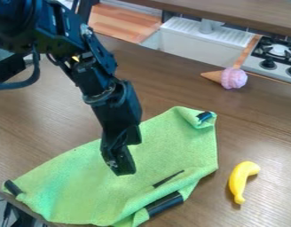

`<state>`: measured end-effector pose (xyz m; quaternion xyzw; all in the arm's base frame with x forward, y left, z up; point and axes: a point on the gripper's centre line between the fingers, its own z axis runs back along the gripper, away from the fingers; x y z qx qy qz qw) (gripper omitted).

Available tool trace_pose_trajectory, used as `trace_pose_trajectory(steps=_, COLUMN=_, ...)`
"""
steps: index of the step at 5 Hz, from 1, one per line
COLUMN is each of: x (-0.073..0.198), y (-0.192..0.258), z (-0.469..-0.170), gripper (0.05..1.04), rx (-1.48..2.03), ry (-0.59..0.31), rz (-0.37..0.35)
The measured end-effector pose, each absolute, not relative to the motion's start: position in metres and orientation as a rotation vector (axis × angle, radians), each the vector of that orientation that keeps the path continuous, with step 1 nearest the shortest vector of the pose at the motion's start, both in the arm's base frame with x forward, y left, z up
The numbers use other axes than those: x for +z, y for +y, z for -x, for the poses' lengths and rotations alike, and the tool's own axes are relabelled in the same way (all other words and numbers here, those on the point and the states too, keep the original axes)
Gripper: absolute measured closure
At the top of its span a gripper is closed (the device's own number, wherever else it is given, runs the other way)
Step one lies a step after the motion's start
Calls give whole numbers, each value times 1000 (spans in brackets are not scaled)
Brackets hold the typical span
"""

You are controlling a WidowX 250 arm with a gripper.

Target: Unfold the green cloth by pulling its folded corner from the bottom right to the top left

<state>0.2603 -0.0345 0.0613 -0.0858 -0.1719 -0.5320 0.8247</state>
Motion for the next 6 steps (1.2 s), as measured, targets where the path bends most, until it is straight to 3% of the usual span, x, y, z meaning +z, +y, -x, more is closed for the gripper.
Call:
trace_pose_trajectory(steps=2, x=65, y=-68, z=-263, gripper=85, rx=-981, ry=-501, rz=296)
trace_pose_trajectory(steps=5, x=67, y=-87, z=-262, gripper=114, rx=-866, ry=-559, rz=352)
trace_pose_trajectory(steps=6, x=62, y=-90, z=-261, gripper=419, rx=-853, ry=-549, rz=361)
